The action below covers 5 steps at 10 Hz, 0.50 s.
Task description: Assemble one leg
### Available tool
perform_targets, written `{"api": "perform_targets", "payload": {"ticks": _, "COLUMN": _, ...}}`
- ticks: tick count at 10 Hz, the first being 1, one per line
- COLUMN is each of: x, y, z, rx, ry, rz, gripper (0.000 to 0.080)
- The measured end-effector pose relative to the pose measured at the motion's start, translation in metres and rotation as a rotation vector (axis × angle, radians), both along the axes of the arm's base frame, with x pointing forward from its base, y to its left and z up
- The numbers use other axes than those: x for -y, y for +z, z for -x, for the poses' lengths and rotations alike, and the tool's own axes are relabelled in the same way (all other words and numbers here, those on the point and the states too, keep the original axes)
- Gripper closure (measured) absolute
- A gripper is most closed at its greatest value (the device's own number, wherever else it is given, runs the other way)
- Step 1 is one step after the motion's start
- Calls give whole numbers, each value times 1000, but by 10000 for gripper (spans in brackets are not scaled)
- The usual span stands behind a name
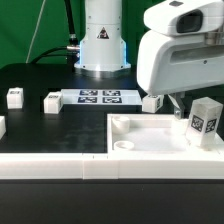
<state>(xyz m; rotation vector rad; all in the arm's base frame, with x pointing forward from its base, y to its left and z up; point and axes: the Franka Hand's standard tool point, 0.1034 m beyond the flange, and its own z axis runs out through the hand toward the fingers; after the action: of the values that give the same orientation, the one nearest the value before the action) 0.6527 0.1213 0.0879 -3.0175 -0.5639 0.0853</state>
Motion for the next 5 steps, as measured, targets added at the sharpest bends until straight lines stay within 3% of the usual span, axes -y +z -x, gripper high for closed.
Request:
{"api": "perform_targets", "payload": {"ticks": 1, "x": 0, "y": 0, "z": 0, "rx": 0, "ry": -1, "rz": 0, "gripper": 199}}
{"api": "perform_targets", "payload": {"ticks": 2, "x": 0, "y": 0, "z": 0, "rx": 0, "ry": -2, "rz": 0, "gripper": 199}}
{"api": "perform_targets", "payload": {"ticks": 3, "x": 1, "y": 0, "z": 0, "rx": 0, "ry": -2, "rz": 0, "gripper": 383}}
{"api": "perform_targets", "payload": {"ticks": 4, "x": 1, "y": 0, "z": 0, "rx": -1, "ry": -2, "rz": 0, "gripper": 383}}
{"api": "perform_targets", "payload": {"ticks": 5, "x": 0, "y": 0, "z": 0, "rx": -1, "ry": -13, "rz": 0, "gripper": 509}}
